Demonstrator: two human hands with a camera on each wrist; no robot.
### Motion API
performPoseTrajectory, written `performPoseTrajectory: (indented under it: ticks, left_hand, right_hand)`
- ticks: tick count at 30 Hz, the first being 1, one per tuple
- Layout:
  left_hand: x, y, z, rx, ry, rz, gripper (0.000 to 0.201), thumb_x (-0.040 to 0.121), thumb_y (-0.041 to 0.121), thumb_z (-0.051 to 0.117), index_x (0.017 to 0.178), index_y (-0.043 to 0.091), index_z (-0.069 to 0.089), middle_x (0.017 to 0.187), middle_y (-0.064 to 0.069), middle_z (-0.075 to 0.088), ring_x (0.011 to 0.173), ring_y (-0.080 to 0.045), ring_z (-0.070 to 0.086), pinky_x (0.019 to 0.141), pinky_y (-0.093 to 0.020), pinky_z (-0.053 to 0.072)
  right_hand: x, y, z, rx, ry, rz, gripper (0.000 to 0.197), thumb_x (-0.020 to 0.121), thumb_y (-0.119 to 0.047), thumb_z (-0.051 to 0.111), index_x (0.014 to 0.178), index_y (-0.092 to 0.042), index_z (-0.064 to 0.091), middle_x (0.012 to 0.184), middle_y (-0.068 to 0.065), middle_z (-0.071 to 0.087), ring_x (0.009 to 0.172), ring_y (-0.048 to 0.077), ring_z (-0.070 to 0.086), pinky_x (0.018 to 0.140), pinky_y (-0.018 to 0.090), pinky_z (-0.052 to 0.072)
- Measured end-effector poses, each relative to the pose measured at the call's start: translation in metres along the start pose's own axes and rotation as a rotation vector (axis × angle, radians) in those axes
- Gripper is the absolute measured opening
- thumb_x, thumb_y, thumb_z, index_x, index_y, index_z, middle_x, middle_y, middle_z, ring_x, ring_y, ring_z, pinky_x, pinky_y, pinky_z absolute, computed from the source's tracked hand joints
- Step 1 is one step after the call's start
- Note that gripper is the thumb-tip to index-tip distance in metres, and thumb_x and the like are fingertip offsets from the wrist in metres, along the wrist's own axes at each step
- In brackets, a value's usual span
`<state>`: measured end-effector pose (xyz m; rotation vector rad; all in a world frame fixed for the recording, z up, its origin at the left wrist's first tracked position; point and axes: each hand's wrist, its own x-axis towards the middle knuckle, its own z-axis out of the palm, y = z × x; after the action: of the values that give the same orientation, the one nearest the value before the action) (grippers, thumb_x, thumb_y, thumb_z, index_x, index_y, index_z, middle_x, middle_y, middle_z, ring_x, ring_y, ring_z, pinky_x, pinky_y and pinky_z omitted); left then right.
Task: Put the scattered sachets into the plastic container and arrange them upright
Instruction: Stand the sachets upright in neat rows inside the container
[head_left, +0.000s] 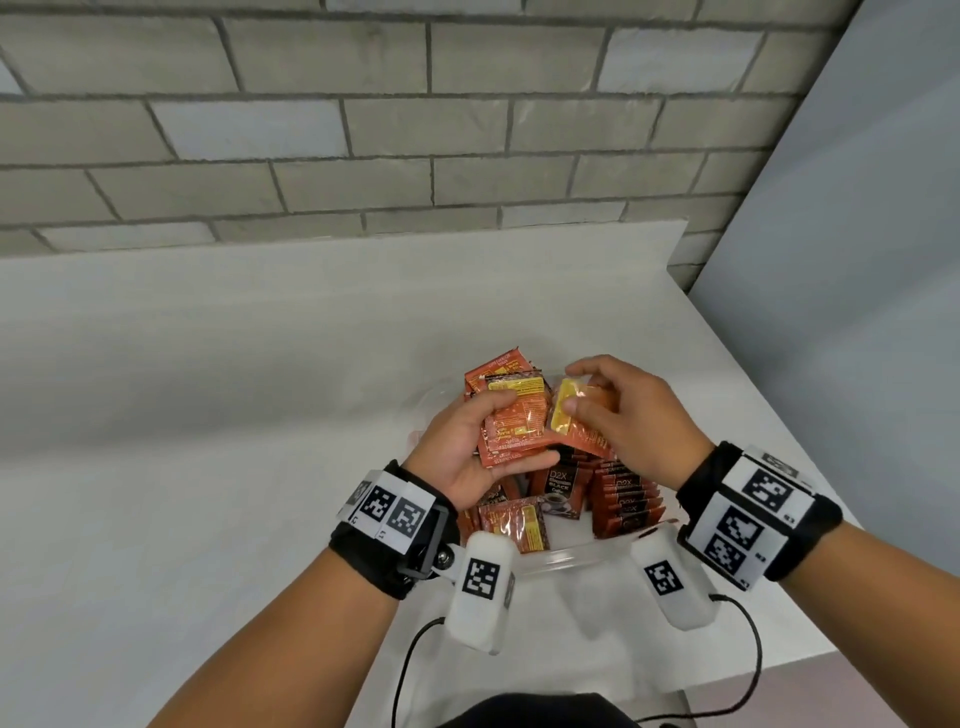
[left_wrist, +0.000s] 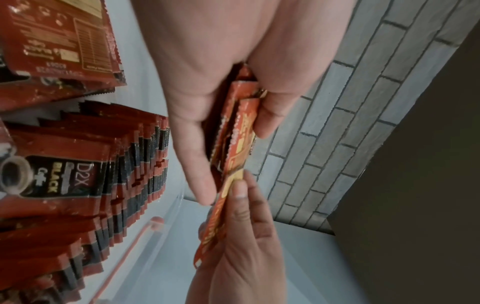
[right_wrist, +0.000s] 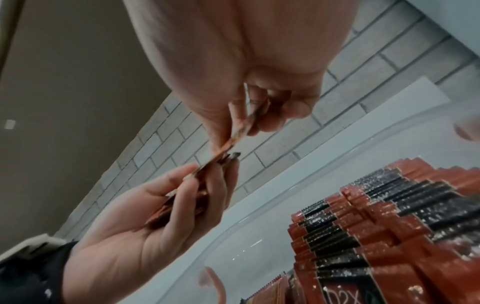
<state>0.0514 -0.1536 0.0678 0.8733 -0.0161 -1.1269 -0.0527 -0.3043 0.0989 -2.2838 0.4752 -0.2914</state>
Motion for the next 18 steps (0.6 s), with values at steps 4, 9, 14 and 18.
performPoseTrajectory:
  ticks: [4, 9, 14, 18]
  left_hand:
    - [-0.002, 0.001, -0.004, 0.087, -0.003, 0.033, 0.033, 0.084, 0.009, 0.061, 0.117, 0.009, 0.059, 0.104, -0.018, 0.072, 0.090, -0.031, 0.071, 0.070, -0.047, 0.059]
    - [0.000, -0.006, -0.001, 0.179, 0.011, 0.147, 0.052, 0.075, 0.006, 0.068, 0.124, 0.004, 0.054, 0.110, -0.019, 0.068, 0.094, -0.032, 0.070, 0.072, -0.045, 0.059]
    - [0.003, -0.010, 0.003, 0.191, 0.065, 0.251, 0.042, 0.073, 0.002, 0.070, 0.114, 0.001, 0.059, 0.103, -0.016, 0.070, 0.092, -0.027, 0.070, 0.069, -0.037, 0.058]
    - [0.002, -0.007, 0.001, 0.197, 0.087, 0.266, 0.033, 0.081, -0.002, 0.066, 0.112, 0.003, 0.060, 0.101, -0.014, 0.071, 0.093, -0.027, 0.070, 0.066, -0.036, 0.058]
  right_hand:
    - [0.005, 0.001, -0.002, 0.197, -0.027, 0.116, 0.012, 0.090, -0.027, 0.062, 0.092, -0.016, 0.056, 0.090, 0.006, 0.069, 0.080, 0.022, 0.067, 0.074, 0.036, 0.055]
    - [0.004, -0.008, 0.006, 0.385, -0.058, 0.292, 0.023, 0.094, -0.028, 0.055, 0.101, -0.007, 0.049, 0.079, 0.009, 0.067, 0.061, 0.021, 0.064, 0.051, 0.031, 0.052]
    - [0.003, -0.012, 0.013, 0.516, -0.084, 0.413, 0.028, 0.095, -0.031, 0.052, 0.114, -0.011, 0.050, 0.089, 0.013, 0.069, 0.063, 0.025, 0.069, 0.051, 0.030, 0.056]
    - [0.000, -0.011, 0.011, 0.665, -0.199, 0.390, 0.028, 0.089, -0.023, 0.062, 0.115, -0.015, 0.058, 0.098, 0.005, 0.072, 0.082, 0.019, 0.071, 0.061, 0.026, 0.058]
